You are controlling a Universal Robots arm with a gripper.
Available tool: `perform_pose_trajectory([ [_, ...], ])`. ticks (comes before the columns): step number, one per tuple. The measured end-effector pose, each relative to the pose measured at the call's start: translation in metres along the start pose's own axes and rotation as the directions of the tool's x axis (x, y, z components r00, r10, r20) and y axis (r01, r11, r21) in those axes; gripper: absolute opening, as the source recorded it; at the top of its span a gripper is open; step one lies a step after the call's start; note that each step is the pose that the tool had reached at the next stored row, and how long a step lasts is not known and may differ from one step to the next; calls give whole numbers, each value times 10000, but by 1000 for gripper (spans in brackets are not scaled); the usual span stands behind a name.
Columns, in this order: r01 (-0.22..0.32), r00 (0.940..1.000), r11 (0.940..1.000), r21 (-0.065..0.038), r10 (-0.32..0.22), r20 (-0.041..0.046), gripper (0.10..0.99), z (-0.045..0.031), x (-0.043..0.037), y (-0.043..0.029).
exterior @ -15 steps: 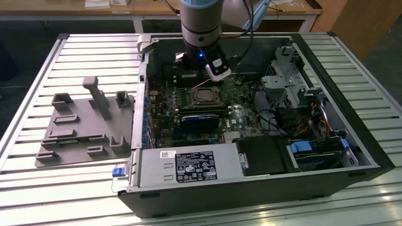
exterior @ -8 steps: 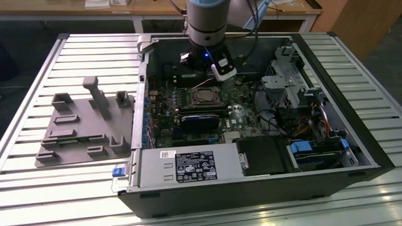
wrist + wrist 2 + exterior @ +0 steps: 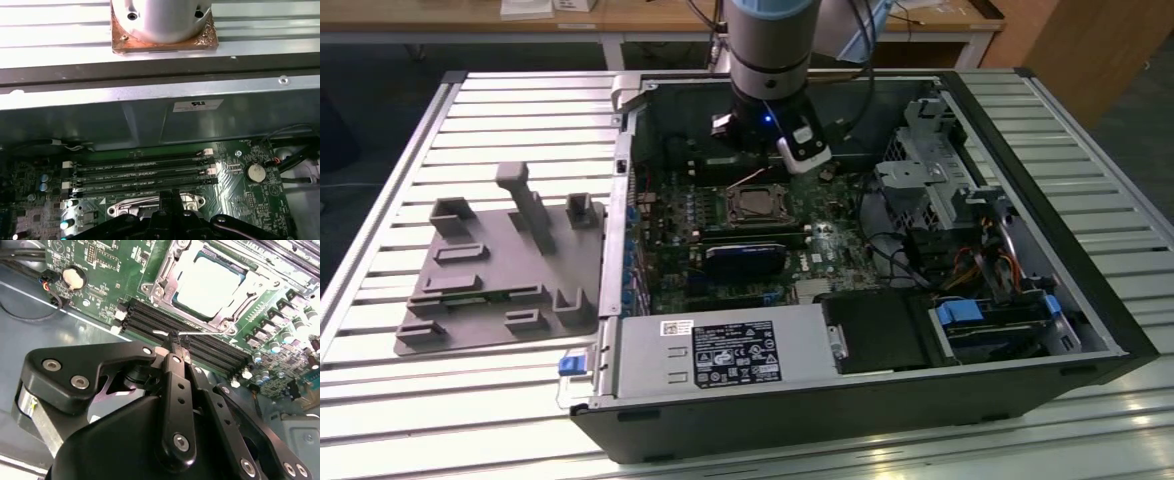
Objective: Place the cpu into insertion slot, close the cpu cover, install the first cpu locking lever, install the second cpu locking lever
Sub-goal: 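Install the first cpu locking lever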
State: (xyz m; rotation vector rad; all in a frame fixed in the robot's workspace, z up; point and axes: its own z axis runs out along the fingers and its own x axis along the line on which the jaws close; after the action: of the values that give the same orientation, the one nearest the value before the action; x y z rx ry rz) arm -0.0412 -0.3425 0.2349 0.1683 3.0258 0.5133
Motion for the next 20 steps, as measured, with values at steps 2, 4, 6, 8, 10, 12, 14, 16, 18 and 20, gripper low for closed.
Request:
perform_pose_trajectory([
  [2,-8,10000,10000,2,8,3,102,29,2,-4],
  [4,-13,10000,10000,2,13,5,102,60,4,-9],
  [6,-16,10000,10000,2,16,6,102,85,6,-10],
  [8,-16,10000,10000,7,16,6,102,102,8,-7],
  [10,-16,10000,10000,7,16,7,102,108,8,-5],
  [12,-16,10000,10000,7,16,7,102,108,8,-5],
  [14,-17,10000,10000,7,17,7,102,108,8,-4],
  [16,-1,10000,10000,40,1,50,102,110,14,-5],
  [18,49,9998,9999,141,-52,179,102,114,32,-9],
  [20,74,9997,9998,181,-78,242,102,123,47,-10],
])
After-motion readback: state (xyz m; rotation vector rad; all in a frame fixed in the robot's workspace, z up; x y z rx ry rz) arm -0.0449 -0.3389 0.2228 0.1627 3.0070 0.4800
